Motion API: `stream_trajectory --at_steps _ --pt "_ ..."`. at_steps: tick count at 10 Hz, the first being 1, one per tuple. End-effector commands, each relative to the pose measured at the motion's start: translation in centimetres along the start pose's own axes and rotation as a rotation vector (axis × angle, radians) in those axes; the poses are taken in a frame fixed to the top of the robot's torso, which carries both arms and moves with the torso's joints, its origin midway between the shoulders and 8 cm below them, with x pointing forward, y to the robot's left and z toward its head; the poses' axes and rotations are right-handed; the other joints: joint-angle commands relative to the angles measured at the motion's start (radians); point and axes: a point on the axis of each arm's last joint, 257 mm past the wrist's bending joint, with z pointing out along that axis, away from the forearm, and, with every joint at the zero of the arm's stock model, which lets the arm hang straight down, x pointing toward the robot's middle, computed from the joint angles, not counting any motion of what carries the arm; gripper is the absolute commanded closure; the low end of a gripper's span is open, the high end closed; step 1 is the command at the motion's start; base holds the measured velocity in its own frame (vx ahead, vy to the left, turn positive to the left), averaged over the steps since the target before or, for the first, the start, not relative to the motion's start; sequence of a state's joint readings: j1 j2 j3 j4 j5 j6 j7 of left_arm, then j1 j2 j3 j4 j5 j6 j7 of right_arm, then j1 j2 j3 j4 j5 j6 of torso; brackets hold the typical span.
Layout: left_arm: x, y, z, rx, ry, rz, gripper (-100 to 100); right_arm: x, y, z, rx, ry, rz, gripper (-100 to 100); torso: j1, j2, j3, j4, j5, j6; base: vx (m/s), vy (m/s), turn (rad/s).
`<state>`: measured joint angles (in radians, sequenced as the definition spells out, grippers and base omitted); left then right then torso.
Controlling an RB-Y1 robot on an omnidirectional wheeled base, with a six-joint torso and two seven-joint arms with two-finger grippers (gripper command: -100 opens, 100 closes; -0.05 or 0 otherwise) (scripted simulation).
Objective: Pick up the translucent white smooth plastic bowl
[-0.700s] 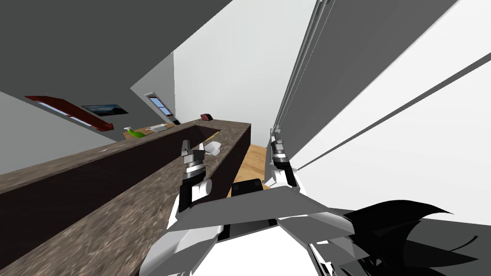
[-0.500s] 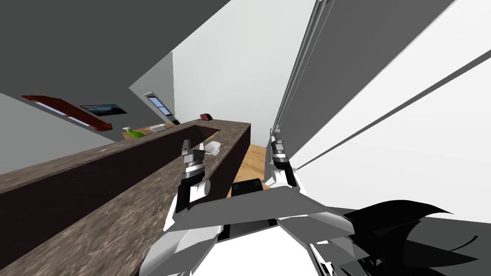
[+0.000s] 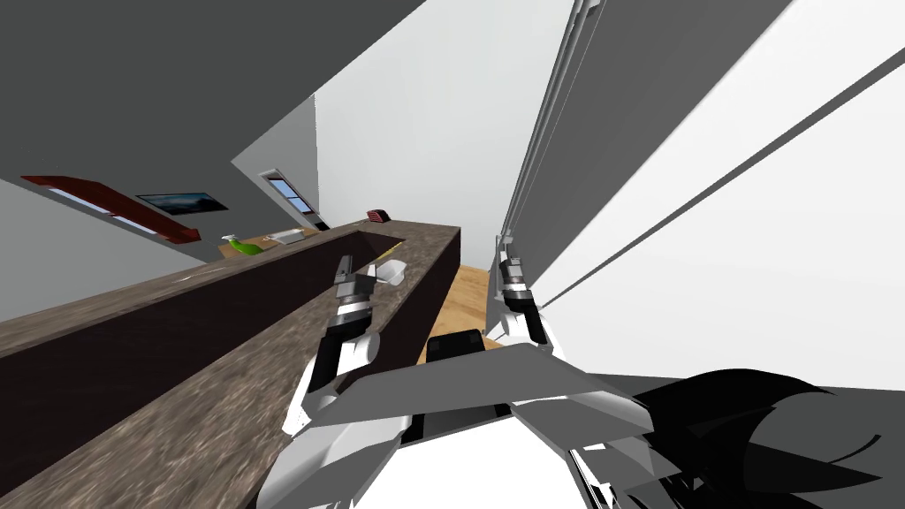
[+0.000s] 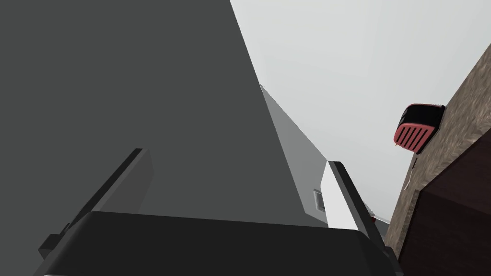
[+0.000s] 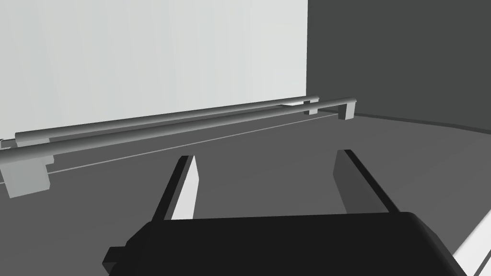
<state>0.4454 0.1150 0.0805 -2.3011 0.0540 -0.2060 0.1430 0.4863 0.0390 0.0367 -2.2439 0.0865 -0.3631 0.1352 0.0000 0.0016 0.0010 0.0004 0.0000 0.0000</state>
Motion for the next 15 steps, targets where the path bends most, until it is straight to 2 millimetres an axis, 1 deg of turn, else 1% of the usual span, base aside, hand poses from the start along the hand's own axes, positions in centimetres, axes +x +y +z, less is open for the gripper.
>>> stream_trajectory --at_steps 1,2,5,6,7,8,9,11,12,13,14,15 --pt "-0.4 0.6 0.3 -0.036 0.006 -0.003 -100 0.0 0.0 0.0 0.000 0.000 0.000 0 0.000 0.000 0.000 0.000 0.000 0.000 -0.027 -0.003 -0.040" --pt "-0.4 0.8 0.3 -0.044 0.005 -0.003 -100 0.0 0.0 0.0 0.000 0.000 0.000 0 0.000 0.000 0.000 0.000 0.000 0.000 -0.026 -0.005 -0.019" --pt "-1.3 1.6 0.8 -0.107 0.011 -0.014 -100 0.0 0.0 0.0 0.000 0.000 0.000 0 0.000 0.000 0.000 0.000 0.000 0.000 -0.030 -0.005 -0.036" --pt "-1.4 2.1 0.7 -0.128 0.007 -0.013 -100 0.0 0.0 0.0 0.000 0.000 0.000 0 0.000 0.001 0.000 0.000 0.000 0.000 -0.028 -0.006 -0.027" --pt "-1.8 2.0 1.1 -0.141 0.012 -0.021 -100 0.0 0.0 0.0 0.000 0.000 0.000 0 0.000 0.000 0.000 0.000 0.000 0.000 -0.032 -0.003 -0.049" --pt "-1.9 2.7 1.0 -0.169 0.007 -0.020 -100 0.0 0.0 0.0 0.000 0.000 0.000 0 0.000 0.000 0.000 0.000 0.000 0.000 -0.027 0.003 -0.031" --pt "-2.3 2.4 1.3 -0.178 0.012 -0.029 -100 0.0 0.0 0.0 0.000 0.000 0.000 0 0.000 0.000 0.000 0.000 0.000 0.000 -0.031 0.001 -0.069" --pt "-2.5 3.6 1.1 -0.222 0.004 -0.028 -100 0.0 0.0 0.0 0.000 0.000 0.000 0 0.000 0.000 0.000 0.000 0.000 0.000 -0.021 0.000 -0.013" --pt "-2.9 3.4 1.4 -0.235 0.008 -0.037 -100 0.0 0.0 0.0 0.000 0.000 0.000 0 0.000 0.000 0.000 0.000 0.000 0.000 -0.018 -0.002 -0.069" --pt "-3.0 4.1 1.2 -0.264 0.002 -0.036 -100 0.0 0.0 0.0 0.000 0.000 0.000 0 0.000 -0.001 0.000 0.000 0.000 0.000 -0.021 0.002 -0.038" --pt "-3.4 3.7 1.6 -0.274 0.006 -0.046 -100 0.0 0.0 0.0 0.000 0.000 0.000 0 0.000 0.000 0.000 0.000 0.000 0.000 -0.031 -0.003 -0.073" --pt "-3.5 4.5 1.4 -0.303 0.000 -0.045 -100 0.0 0.0 0.0 0.000 0.000 0.000 0 0.000 0.000 0.000 0.000 0.000 0.000 -0.029 0.002 -0.040"
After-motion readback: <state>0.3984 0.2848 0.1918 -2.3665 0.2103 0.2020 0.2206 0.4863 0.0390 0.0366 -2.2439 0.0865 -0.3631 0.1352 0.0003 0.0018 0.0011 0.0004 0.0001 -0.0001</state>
